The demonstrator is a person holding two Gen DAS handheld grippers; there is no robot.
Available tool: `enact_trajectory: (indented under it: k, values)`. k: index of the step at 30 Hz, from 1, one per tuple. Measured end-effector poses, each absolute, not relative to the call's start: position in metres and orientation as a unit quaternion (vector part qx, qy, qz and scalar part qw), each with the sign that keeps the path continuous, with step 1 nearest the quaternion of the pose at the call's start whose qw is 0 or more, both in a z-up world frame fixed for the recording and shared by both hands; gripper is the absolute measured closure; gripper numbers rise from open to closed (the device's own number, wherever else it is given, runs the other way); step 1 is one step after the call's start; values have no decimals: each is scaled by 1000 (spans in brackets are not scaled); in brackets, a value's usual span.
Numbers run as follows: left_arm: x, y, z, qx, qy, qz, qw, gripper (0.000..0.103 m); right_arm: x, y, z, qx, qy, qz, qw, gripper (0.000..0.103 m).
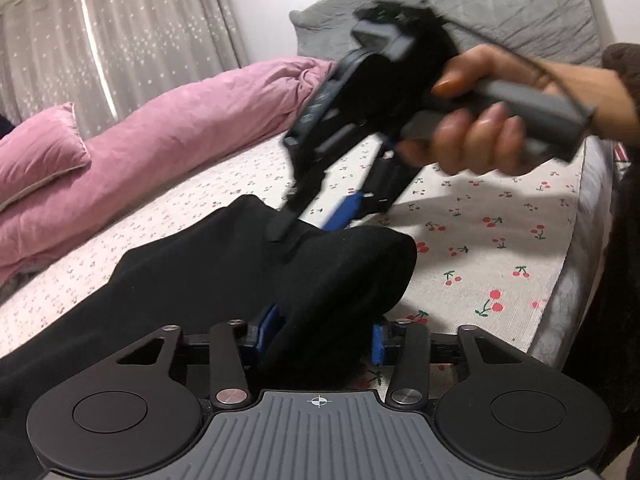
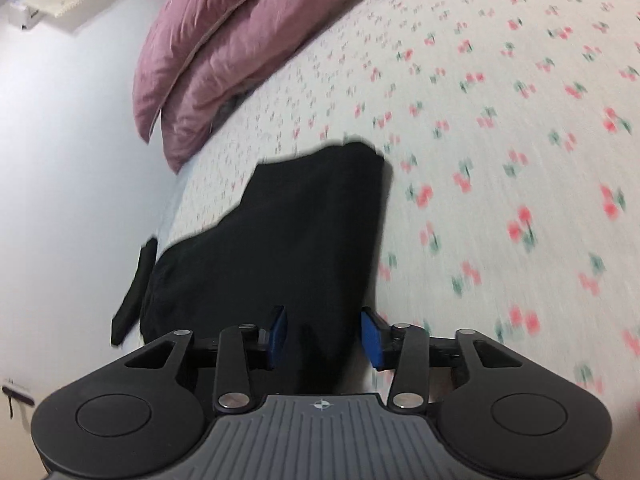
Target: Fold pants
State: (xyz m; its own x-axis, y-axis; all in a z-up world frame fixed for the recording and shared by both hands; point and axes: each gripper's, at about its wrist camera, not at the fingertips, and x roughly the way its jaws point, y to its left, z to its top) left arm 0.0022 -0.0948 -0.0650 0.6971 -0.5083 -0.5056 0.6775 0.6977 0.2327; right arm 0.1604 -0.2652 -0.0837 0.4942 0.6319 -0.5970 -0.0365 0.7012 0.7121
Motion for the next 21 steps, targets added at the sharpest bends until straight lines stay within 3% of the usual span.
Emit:
enact_trajectory:
  k: [4, 7, 9, 21]
  values:
    - [6, -92, -65, 183, 212, -318, 906, 76, 180, -262, -88, 336, 436, 193, 812, 64]
    - [6, -90, -65, 173, 208, -312, 911, 84, 188, -262, -91, 356, 418, 163, 819, 81]
    - [5, -88, -63, 167, 200, -308, 915, 89, 188, -261, -87, 373, 413, 153, 817, 83]
    - [4, -6, -7, -27, 151, -254, 955, 91, 209, -191, -1, 363, 341, 222, 838, 90]
